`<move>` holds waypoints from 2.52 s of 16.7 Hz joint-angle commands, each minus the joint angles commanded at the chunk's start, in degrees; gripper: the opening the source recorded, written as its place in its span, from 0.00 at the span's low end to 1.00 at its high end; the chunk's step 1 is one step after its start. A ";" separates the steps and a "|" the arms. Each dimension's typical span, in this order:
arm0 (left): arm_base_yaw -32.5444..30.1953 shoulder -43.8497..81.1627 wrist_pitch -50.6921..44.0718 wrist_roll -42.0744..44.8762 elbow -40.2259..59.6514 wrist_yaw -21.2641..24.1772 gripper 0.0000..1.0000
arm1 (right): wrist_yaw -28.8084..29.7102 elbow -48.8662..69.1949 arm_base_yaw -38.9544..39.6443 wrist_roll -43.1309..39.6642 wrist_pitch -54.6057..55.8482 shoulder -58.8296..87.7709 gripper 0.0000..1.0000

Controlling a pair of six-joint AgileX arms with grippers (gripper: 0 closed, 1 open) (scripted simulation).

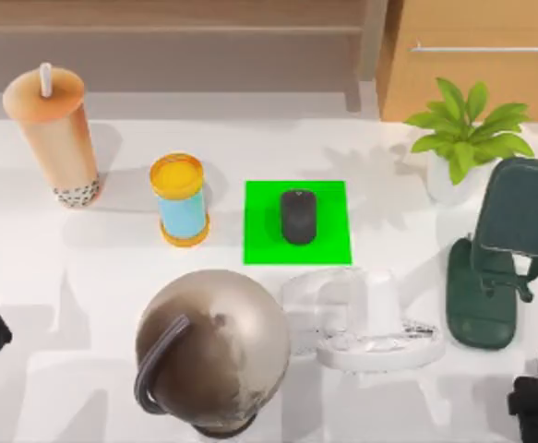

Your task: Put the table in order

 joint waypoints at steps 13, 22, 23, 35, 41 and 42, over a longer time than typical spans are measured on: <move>0.00 0.00 0.00 0.00 0.00 0.00 1.00 | 0.00 0.00 0.00 0.00 0.00 0.00 0.00; 0.00 0.00 0.00 0.00 0.00 0.00 1.00 | -1.84 -2.68 -9.02 -0.82 -7.30 -2.00 0.00; 0.00 0.00 0.00 0.00 0.00 0.00 1.00 | -1.97 -2.40 -9.75 -0.72 -7.91 -2.14 0.00; 0.00 0.00 0.00 0.00 0.00 0.00 1.00 | -1.34 4.31 0.51 -1.04 -14.18 -6.76 0.00; 0.00 0.00 0.00 0.00 0.00 0.00 1.00 | 2.45 4.48 0.99 1.38 -15.04 -9.58 0.00; 0.00 0.00 0.00 0.00 0.00 0.00 1.00 | 4.86 4.68 1.72 2.65 -15.30 -11.18 0.00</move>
